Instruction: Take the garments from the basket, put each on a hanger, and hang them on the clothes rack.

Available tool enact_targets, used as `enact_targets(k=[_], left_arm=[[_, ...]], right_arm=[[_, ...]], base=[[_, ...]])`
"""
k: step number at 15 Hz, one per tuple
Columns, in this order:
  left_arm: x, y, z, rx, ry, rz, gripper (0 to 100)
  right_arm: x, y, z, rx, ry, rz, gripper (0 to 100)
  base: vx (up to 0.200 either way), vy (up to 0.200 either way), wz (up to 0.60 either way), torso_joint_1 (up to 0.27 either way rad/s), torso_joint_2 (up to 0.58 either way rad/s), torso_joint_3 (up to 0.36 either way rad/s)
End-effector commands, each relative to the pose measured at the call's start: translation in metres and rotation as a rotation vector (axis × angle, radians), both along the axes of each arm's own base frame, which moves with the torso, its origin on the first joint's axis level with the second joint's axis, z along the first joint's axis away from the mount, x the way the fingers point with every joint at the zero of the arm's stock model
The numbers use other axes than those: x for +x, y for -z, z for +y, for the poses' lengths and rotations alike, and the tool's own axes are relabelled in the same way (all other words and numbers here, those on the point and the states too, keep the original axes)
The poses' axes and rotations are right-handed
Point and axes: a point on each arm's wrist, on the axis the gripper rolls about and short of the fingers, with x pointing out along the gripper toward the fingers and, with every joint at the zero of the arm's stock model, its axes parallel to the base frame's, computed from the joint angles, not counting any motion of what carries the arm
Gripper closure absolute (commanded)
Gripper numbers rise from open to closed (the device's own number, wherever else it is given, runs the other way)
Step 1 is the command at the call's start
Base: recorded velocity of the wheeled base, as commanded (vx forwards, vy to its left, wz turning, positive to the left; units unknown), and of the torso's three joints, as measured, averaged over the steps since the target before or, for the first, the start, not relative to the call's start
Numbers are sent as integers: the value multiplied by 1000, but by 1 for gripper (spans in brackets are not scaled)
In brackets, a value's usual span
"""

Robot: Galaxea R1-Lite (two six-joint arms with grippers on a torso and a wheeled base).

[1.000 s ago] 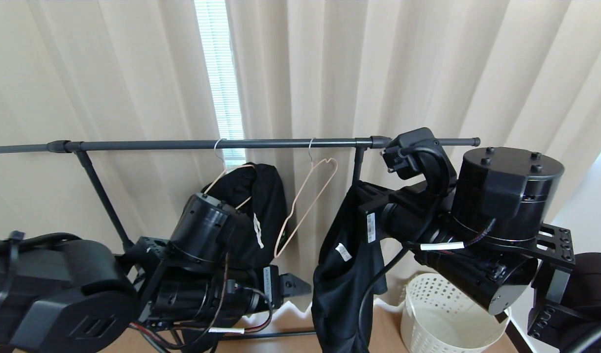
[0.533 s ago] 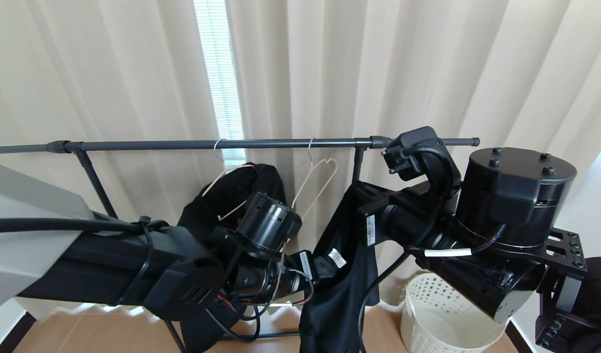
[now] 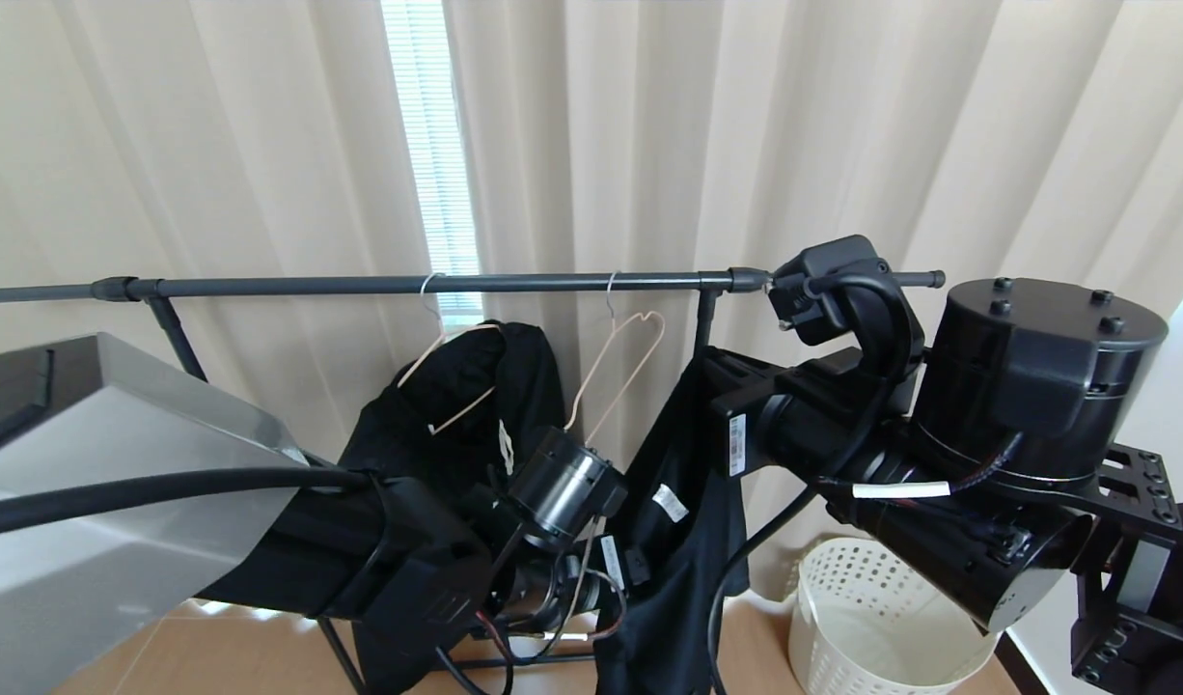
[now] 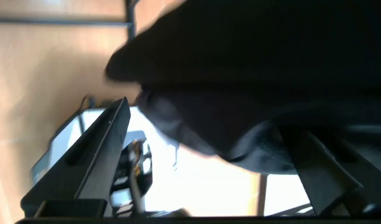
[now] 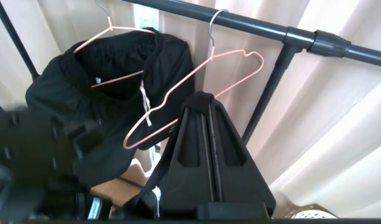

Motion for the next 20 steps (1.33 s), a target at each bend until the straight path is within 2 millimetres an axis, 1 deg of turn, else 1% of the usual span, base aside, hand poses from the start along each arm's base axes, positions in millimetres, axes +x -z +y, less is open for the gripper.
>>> enact_targets(k=[1, 3, 4, 6, 7, 8, 10, 11, 12, 13, 14, 15, 16, 17, 20], left_arm=[[-5, 9, -4, 34, 14, 23, 100], [-9, 9, -6, 45, 28, 29, 100], [-11, 6, -6, 53, 27, 19, 100], [-15, -12, 0, 87, 24, -47, 100], [-17, -23, 4, 105, 25, -83, 100], [-19, -38, 10, 105, 22, -121, 100], [-23, -69, 28, 90, 15, -179, 100], [-23, -77, 33, 87, 11, -193, 100], [-23, -97, 45, 81, 7, -234, 100], [-23, -114, 55, 92, 11, -268, 100], [-21, -125, 59, 92, 13, -291, 100], [-20, -132, 59, 89, 17, -305, 100], [-20, -133, 59, 93, 20, -306, 100], [-19, -136, 60, 113, 33, -309, 100], [-18, -134, 62, 140, 45, -314, 100]], right_arm=[[-1, -2, -1, 6, 0, -6, 100], [1, -3, -2, 6, 6, -7, 100], [5, -4, -4, 8, 21, -10, 100], [16, -5, -13, 8, 73, -13, 100], [20, -5, -18, 1, 96, -10, 100], [25, -3, -25, -28, 121, -12, 100], [31, 2, -36, -113, 187, -22, 100], [31, 4, -38, -133, 196, -22, 100], [29, 9, -41, -181, 199, -17, 100], [21, 15, -47, -238, 190, -10, 100], [15, 22, -50, -289, 178, -3, 100], [9, 26, -50, -326, 158, -1, 100], [7, 27, -49, -334, 149, -2, 100], [1, 29, -46, -344, 123, -1, 100], [-6, 24, -41, -331, 94, -19, 100]], base=[[0, 0, 0, 0, 0, 0], [0, 0, 0, 0, 0, 0], [0, 0, 0, 0, 0, 0], [0, 0, 0, 0, 0, 0], [0, 0, 0, 0, 0, 0], [0, 0, 0, 0, 0, 0], [0, 0, 0, 0, 0, 0], [0, 0, 0, 0, 0, 0], [0, 0, 0, 0, 0, 0], [0, 0, 0, 0, 0, 0], [0, 0, 0, 0, 0, 0], [0, 0, 0, 0, 0, 0], [0, 0, 0, 0, 0, 0], [0, 0, 0, 0, 0, 0], [0, 0, 0, 0, 0, 0]])
